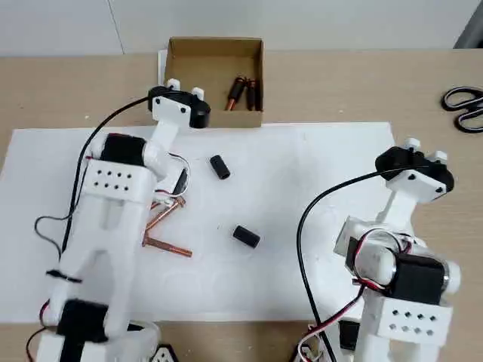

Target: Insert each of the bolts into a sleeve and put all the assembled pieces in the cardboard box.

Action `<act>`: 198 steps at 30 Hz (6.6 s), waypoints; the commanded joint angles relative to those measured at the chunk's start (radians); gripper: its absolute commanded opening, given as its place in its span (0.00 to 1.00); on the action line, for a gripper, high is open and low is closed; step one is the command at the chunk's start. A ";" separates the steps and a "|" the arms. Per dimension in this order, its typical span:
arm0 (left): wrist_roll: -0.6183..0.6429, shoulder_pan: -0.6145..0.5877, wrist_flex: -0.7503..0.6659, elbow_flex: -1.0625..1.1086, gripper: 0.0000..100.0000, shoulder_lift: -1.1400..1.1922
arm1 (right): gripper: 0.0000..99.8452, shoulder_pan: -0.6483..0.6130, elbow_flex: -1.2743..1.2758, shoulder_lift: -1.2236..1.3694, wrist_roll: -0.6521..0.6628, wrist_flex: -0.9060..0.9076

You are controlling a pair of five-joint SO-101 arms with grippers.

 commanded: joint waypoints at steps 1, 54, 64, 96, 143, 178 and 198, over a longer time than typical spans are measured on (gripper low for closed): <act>-0.006 0.000 -0.009 -0.044 0.01 0.048 | 0.00 0.008 -0.006 -0.018 0.006 -0.007; -0.414 -0.091 -0.057 -0.326 0.10 0.511 | 0.00 0.059 -0.005 -0.015 0.011 -0.007; -0.423 -0.097 -0.049 -0.412 0.09 0.661 | 0.00 0.059 -0.005 -0.013 0.011 -0.007; -0.470 -0.068 0.117 -0.753 0.01 0.925 | 0.00 0.061 -0.005 -0.010 0.011 -0.008; 0.112 -0.061 0.178 -0.889 0.01 0.123 | 0.00 -0.180 -0.107 -0.010 0.012 -0.012; 0.718 0.008 0.051 -0.278 0.01 -0.684 | 0.00 -0.773 -0.055 -0.019 0.048 -0.407; 0.802 0.130 -0.164 0.062 0.01 -0.930 | 0.00 -0.980 0.121 -0.259 0.129 -0.490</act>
